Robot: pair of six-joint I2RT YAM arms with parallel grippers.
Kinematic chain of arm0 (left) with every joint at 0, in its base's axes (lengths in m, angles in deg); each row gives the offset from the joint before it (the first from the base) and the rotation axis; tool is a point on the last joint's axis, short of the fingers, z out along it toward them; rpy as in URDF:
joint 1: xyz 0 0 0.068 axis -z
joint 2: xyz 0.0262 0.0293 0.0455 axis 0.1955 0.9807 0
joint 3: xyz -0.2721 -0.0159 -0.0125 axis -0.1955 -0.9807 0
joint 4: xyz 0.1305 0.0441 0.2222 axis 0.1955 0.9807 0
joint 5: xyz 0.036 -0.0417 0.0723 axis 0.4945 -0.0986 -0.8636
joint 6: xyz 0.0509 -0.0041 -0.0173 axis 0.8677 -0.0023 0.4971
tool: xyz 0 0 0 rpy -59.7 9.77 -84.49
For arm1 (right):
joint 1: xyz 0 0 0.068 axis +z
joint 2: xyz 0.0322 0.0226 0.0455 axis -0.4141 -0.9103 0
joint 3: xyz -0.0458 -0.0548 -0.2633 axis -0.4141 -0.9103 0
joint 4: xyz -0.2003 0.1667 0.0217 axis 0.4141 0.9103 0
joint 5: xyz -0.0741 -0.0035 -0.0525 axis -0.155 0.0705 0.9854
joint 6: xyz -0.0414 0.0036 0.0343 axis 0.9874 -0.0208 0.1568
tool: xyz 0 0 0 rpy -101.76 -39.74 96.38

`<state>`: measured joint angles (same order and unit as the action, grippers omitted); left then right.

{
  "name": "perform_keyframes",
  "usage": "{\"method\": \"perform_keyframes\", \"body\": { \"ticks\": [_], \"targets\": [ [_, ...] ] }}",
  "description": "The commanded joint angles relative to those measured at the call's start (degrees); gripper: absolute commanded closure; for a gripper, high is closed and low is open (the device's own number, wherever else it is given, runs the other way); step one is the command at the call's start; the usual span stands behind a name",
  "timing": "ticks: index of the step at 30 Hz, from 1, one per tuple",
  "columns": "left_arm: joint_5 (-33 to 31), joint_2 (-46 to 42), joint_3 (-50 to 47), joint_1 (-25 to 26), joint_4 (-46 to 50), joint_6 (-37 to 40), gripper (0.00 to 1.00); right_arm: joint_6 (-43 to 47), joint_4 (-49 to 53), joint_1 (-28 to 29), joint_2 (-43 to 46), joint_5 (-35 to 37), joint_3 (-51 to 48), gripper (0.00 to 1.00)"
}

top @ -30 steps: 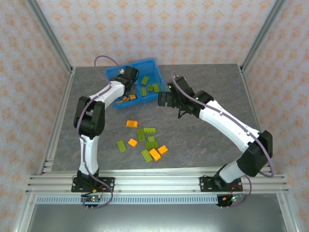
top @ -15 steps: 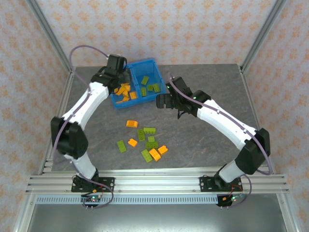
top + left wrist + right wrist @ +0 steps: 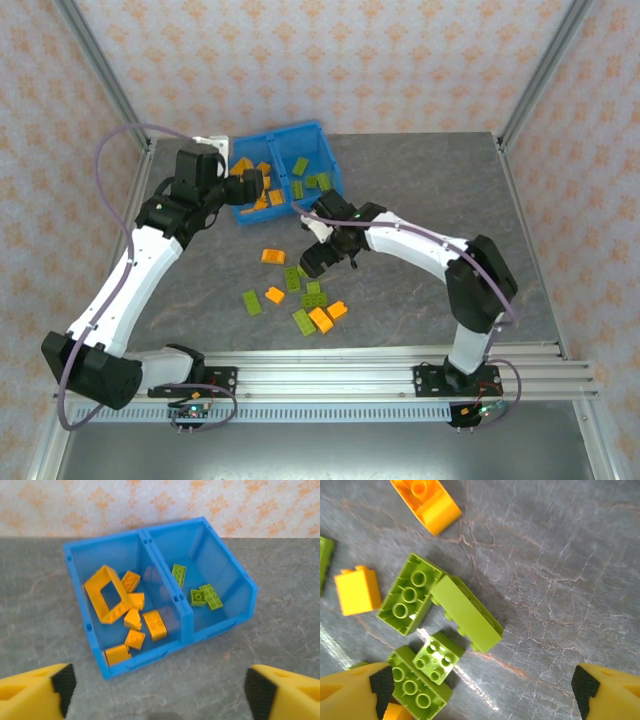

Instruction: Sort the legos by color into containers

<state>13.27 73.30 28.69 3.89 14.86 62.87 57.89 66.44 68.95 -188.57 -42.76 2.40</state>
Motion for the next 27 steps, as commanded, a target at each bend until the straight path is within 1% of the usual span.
{"method": "perform_keyframes", "body": {
  "ticks": [1,4,7,10,12,15,19,22,27],
  "targets": [
    [-3.2,-3.1,-2.4,-0.3,1.6,1.5,0.00,6.5,4.0,0.9,-3.8,-0.6,2.8,0.08],
    [-4.3,-3.9,-3.3,-0.3,2.1,1.4,0.00,7.5,6.0,2.0,-7.7,-0.4,5.5,0.12],
    [-4.5,-3.8,-3.3,-0.3,2.5,1.2,0.00,6.8,5.0,2.2,-10.2,-0.3,6.5,0.17],
    [-5.0,-3.6,-3.4,-0.3,2.3,1.1,0.00,6.4,4.8,2.2,-11.7,-0.4,7.5,0.27],
    [-5.3,-3.5,-3.7,-0.3,2.0,0.9,0.00,6.3,5.1,2.2,-12.5,-0.4,7.9,0.40],
    [-5.4,-2.8,-3.8,-0.3,1.6,0.4,0.00,6.1,5.6,2.2,-13.6,-0.2,8.3,0.53],
    [-4.6,-2.1,-3.8,-0.3,1.1,0.1,0.00,5.7,5.7,2.2,-13.8,0.2,8.4,0.63],
    [-4.5,-1.9,-3.8,-0.3,0.7,0.1,0.00,5.3,5.5,2.2,-13.8,1.1,8.3,0.65],
    [-4.7,-2.3,-4.0,-0.3,0.6,0.1,0.00,4.8,5.9,2.2,-13.8,2.5,8.7,0.80]
  ]
}}
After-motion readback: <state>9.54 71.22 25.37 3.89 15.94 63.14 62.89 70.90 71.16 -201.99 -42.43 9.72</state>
